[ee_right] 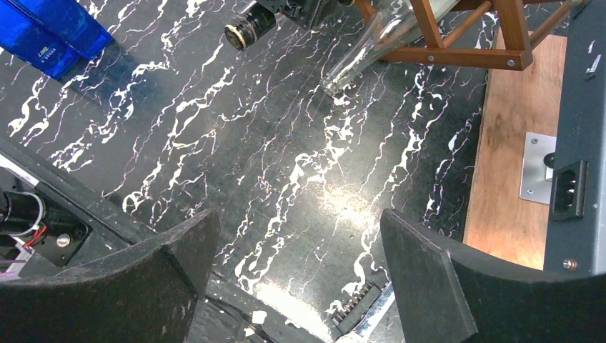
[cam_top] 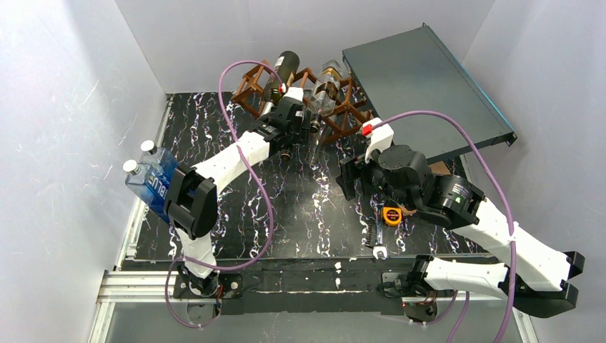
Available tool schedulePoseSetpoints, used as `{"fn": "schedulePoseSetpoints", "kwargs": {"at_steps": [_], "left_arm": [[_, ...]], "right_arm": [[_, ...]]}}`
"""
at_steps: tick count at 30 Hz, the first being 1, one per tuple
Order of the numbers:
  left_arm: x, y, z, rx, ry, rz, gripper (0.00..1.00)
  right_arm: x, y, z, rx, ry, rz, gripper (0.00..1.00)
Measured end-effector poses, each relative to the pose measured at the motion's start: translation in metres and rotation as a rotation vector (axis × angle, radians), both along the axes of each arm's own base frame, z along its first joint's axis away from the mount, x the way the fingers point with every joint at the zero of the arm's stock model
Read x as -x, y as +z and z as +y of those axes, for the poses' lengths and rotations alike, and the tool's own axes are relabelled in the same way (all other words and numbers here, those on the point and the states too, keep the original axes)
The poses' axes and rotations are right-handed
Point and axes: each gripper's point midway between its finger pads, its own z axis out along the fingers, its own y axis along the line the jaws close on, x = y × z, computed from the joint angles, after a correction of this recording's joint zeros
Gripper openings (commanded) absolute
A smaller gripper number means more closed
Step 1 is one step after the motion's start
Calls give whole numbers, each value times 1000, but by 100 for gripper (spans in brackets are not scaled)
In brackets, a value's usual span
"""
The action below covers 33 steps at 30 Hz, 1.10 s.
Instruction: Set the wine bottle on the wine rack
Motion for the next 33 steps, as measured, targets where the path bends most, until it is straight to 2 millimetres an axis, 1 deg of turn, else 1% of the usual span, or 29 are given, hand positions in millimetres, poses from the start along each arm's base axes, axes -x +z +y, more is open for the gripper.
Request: {"fn": "schedulePoseSetpoints", "kwargs": {"at_steps": [4,6,10,12,18,28,32,33], "left_arm": [[0,1,1,-17,-10,4,30],[-2,0,1,-20,-10,7,34],[-6,0,3,-10,-7,6,48],[-7,0,3,-1,-9,8,53],[-10,-4,2,35,-9,4,61],[-13,-8,1,58,-7,-10,67],[-12,-11,2,60,-6,-6,67],[-11,-11,2,59,-7,-5,64]], "right_arm": [[0,0,0,0,0,0,92],[0,0,0,0,-1,0,92],[0,0,0,0,-1,0,92],[0,0,0,0,-1,0,92],[0,0,0,0,-1,0,92],[0,0,0,0,-1,0,92],[0,0,0,0,-1,0,92],[0,0,0,0,-1,0,92]]}}
